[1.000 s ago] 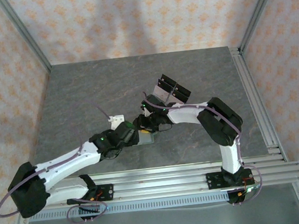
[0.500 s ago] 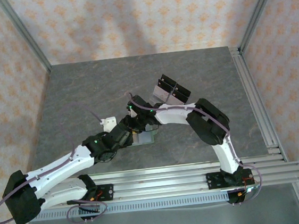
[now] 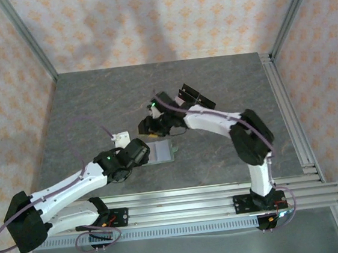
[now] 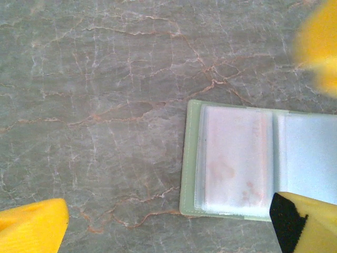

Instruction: Put the credit cards into the card holder

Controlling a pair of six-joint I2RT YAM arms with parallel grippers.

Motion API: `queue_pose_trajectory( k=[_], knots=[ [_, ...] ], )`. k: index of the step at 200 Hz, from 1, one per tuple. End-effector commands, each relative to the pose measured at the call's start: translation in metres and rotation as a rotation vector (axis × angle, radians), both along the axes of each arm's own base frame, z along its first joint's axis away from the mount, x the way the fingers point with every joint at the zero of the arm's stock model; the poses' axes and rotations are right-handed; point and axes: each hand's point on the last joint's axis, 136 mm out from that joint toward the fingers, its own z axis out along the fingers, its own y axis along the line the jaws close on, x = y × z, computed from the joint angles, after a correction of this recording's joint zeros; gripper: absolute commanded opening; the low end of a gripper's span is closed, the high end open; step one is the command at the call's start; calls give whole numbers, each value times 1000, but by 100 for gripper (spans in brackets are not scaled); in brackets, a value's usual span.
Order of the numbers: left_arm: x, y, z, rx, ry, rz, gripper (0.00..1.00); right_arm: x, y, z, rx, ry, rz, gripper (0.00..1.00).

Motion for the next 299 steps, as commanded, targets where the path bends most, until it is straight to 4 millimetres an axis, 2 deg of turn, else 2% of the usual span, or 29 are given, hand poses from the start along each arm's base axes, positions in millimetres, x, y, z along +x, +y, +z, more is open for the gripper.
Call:
queue_pose_trajectory(
  k=[1, 28, 44, 63, 77, 133, 209, 243, 299],
  knots=[
    [7, 9, 8, 45, 0, 50, 100, 30, -71, 31, -157, -137, -56, 50],
    [13, 11, 4, 65, 35, 72, 100, 56, -151, 29, -426, -223, -99, 49],
    [16, 14, 2, 69, 51, 91, 100, 65, -186, 25, -580, -250, -90, 49],
    [19, 17, 2, 60, 57, 109, 100, 72, -214, 18, -755, -280, -65, 49],
    [20, 20, 2, 53, 61, 131, 100, 77, -224, 10, -842, -279, -42, 48],
    [23, 27, 3, 62, 72, 162, 100, 85, -240, -21, -980, -252, 22, 45],
    [25, 26, -5, 96, 114, 170, 100, 82, -234, -52, -959, -206, 59, 40],
    [25, 26, -6, 100, 117, 173, 100, 80, -230, -59, -940, -190, 65, 38],
    [25, 26, -8, 105, 128, 176, 100, 79, -227, -59, -924, -188, 66, 27]
  ],
)
